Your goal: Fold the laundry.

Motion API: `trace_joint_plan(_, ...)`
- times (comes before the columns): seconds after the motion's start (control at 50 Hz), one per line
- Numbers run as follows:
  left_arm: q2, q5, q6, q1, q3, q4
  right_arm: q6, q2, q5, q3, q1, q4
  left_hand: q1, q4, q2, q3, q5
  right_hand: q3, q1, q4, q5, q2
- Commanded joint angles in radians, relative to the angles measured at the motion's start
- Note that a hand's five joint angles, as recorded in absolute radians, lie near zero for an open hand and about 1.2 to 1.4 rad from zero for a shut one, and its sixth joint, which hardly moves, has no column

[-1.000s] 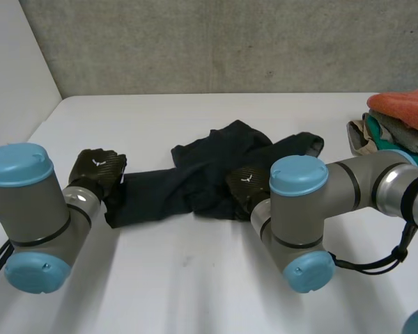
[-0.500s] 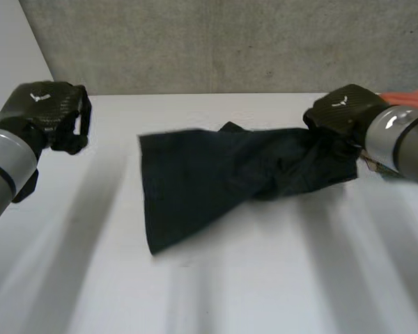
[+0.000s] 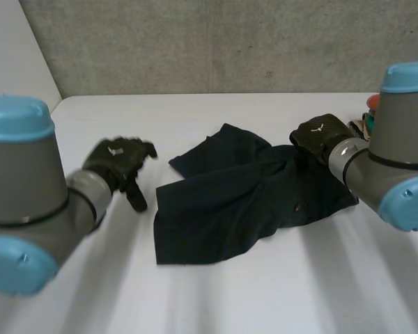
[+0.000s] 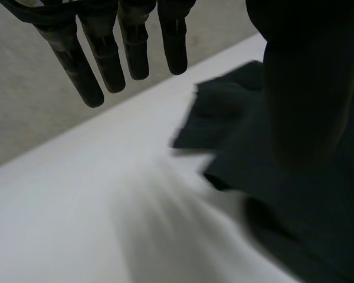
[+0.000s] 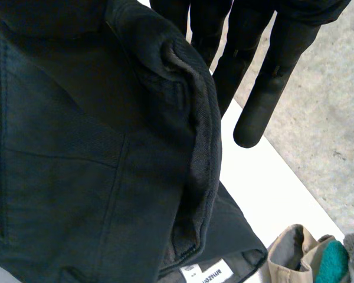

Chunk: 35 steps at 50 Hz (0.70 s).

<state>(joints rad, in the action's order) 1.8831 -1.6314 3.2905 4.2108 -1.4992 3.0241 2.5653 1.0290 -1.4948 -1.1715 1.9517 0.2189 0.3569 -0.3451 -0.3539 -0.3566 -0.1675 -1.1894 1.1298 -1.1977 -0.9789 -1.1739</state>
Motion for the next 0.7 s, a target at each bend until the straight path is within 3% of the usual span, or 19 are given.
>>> trace_joint_plan(0.02,-0.012,0.001,-0.04,-0.089,-0.136,0.053,0.006,0.095,0.05,-0.14,0.004,-0.084,0.0,-0.012,-0.003,-0.001,-0.015,-0.207,0.266,-0.199,-0.243,-0.222)
trace_joint_plan(0.3,0.237,-0.025,0.069,-0.1,-0.058,0.271,0.016,0.192,0.087,-0.272,0.003,-0.099,0.162,-0.174,-0.165,-0.162,-0.177,-0.207,0.266,-0.199,-0.243,-0.222)
trace_joint_plan(0.54,0.363,-0.015,0.126,-0.1,0.054,0.283,0.016,0.195,0.097,-0.315,-0.002,-0.118,0.244,-0.256,-0.247,-0.244,-0.259,-0.207,0.266,-0.199,-0.243,-0.222)
trace_joint_plan(0.62,0.395,-0.016,0.152,-0.098,0.089,0.288,0.016,0.184,0.096,-0.316,-0.004,-0.134,0.566,-0.578,-0.569,-0.566,-0.581,-0.207,0.266,-0.199,-0.243,-0.222)
trace_joint_plan(0.64,0.401,-0.016,0.158,-0.098,0.096,0.291,0.016,0.184,0.096,-0.315,-0.005,-0.138,0.701,-0.713,-0.704,-0.701,-0.716,-0.207,0.266,-0.199,-0.243,-0.222)
trace_joint_plan(0.66,0.409,-0.018,0.169,-0.098,0.111,0.3,0.015,0.177,0.096,-0.312,-0.01,-0.145,0.978,-0.99,-0.981,-0.978,-0.993,-0.207,0.266,-0.199,-0.243,-0.222)
trace_joint_plan(0.7,0.413,-0.022,0.181,-0.095,0.131,0.314,0.016,0.171,0.096,-0.307,-0.013,-0.156,1.039,-1.051,-1.042,-1.04,-1.054,-0.207,0.266,-0.199,-0.243,-0.222)
